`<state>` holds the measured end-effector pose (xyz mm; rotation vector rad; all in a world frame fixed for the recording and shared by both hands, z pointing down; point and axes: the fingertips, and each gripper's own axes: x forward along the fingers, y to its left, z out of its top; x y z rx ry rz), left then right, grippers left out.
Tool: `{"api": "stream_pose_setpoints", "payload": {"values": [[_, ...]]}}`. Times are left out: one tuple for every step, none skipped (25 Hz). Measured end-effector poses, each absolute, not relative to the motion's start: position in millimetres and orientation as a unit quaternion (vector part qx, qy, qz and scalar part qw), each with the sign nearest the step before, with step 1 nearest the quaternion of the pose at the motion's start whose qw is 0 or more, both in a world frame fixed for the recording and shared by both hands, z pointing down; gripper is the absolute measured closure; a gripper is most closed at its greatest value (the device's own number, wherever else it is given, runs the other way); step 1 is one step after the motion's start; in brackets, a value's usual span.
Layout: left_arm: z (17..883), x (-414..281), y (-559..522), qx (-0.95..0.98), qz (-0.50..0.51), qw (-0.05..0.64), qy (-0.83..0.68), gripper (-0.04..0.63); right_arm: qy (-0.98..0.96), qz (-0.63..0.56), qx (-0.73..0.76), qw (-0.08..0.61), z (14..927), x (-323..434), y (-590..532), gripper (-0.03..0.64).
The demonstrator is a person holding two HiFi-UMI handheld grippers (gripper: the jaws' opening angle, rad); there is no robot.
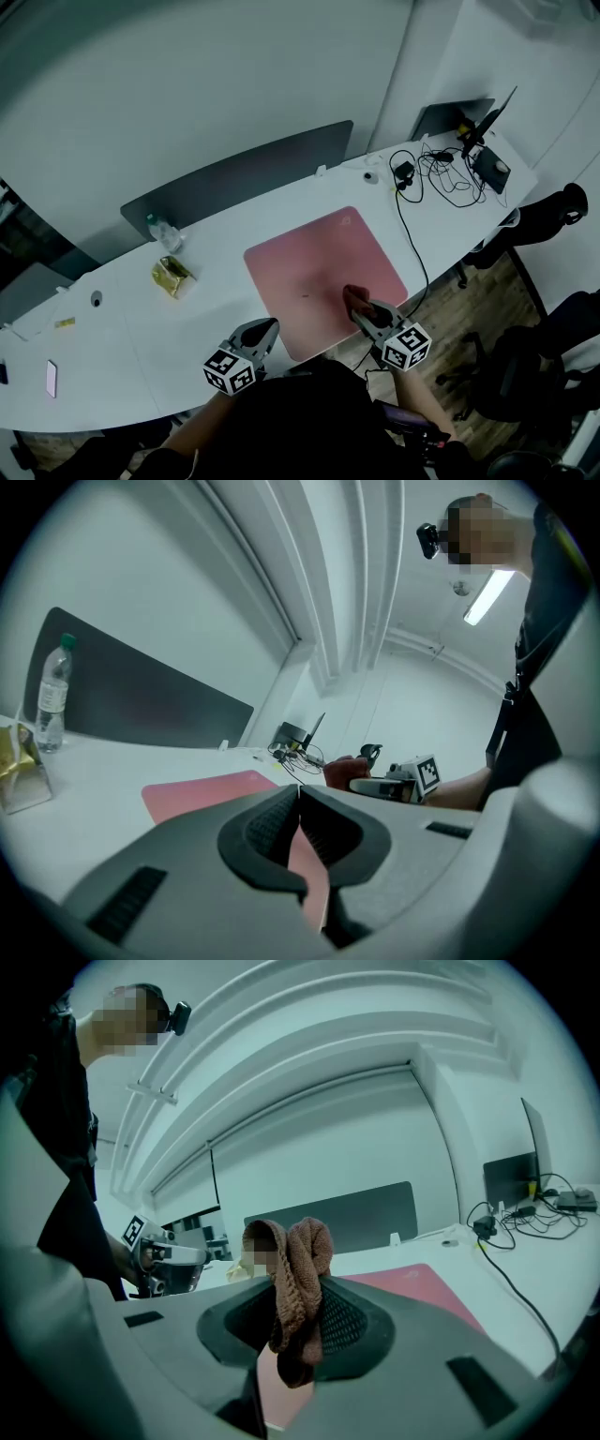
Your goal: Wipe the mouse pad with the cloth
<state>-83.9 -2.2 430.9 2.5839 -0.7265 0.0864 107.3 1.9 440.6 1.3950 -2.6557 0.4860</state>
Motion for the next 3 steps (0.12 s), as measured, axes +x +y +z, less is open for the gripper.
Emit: {"api": "stream_pose_setpoints", "payload": {"values": [[431.8, -84.0, -1.4, 0.938, 0.032, 0.227, -0.262, 0.586, -0.872, 0.161, 0.46, 0.051, 441.7, 106.7, 3.6, 0.502], [432.5, -84.2, -0.5, 0.938, 0.033, 0.227, -0.26, 0.586, -0.87, 0.162, 0.462, 0.05, 442.7, 106.0, 5.5, 0.502], [433.2, -84.4, 0.6, 0.938, 0.033, 0.228, -0.258, 0.586, -0.869, 0.164, 0.464, 0.05, 443.8, 105.2, 7.4, 0.502]]}}
